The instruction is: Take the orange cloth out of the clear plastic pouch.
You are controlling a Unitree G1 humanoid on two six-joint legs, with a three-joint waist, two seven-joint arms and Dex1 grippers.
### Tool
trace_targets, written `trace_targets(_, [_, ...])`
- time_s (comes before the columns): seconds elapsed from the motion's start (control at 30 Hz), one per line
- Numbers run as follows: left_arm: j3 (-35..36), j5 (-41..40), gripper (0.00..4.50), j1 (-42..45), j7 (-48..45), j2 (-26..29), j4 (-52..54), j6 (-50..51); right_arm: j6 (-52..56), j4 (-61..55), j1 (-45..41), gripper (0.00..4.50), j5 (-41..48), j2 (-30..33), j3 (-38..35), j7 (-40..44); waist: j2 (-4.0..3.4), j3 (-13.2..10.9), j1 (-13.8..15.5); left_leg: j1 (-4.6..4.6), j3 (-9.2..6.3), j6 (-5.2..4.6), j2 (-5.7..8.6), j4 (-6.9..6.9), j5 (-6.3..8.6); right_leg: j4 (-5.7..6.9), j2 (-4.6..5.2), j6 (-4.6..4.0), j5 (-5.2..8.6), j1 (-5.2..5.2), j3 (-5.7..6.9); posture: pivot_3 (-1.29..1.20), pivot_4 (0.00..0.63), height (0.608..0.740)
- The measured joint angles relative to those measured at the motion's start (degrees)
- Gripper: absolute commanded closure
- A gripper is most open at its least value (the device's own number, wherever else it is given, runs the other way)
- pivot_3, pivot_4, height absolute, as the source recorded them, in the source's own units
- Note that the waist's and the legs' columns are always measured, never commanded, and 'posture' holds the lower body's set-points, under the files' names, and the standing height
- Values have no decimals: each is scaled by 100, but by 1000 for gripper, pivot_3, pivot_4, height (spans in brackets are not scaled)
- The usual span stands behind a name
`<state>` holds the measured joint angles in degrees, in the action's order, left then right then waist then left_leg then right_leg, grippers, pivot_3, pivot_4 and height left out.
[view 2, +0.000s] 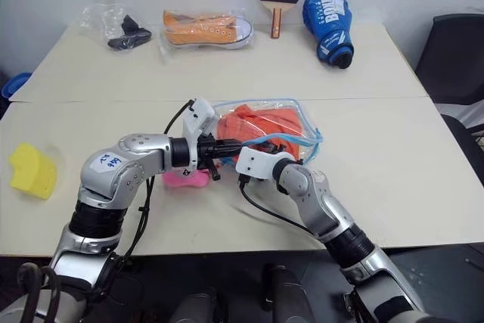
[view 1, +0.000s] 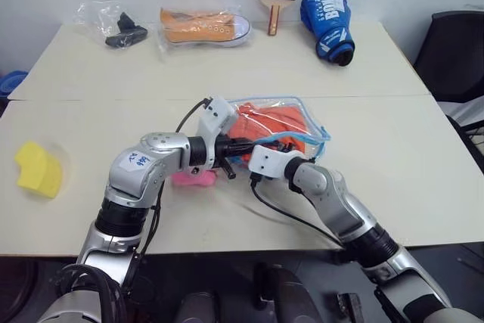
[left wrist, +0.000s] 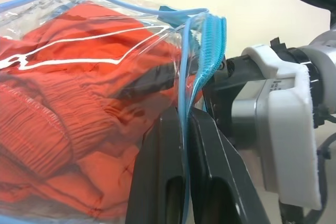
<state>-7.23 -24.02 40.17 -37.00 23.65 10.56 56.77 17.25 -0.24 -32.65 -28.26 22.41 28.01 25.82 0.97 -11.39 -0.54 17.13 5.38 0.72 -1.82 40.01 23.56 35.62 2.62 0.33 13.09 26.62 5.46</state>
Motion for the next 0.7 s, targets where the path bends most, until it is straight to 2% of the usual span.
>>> trace_targets(0.17, [50,0,4307,5,48,0,-9,0,-158,318,-106,1949,-249,-78,33,-200,1,1,-1,-2,0,-1,0,1,-1,1,2,0,0,-3,0,0,150,740])
trace_targets(0.27, [67,0,4307,5,67,9,-14,0,-241,450,-120,2534,-252,-160,-2,-237,2,2,-7,-4,0,0,0,0,-1,2,2,0,0,-3,0,0,150,740])
trace_targets(0.4, [65,0,4307,6,68,12,-21,0,-307,652,-119,3918,-240,-205,-50,-250,2,2,-13,-3,-1,-1,1,0,-2,1,4,0,0,-3,0,0,150,740])
trace_targets(0.47, [65,0,4307,6,71,13,-26,0,-347,722,-111,4465,-229,-230,-103,-263,2,2,-12,-2,-1,-1,1,0,-2,1,4,0,0,-3,0,0,150,740])
trace_targets(0.7, [61,6,4307,10,191,-122,-65,-87,-364,432,185,4465,-201,-198,-288,-173,2,3,27,-1,-3,-1,1,-1,-1,-3,4,0,0,-3,1,0,150,740])
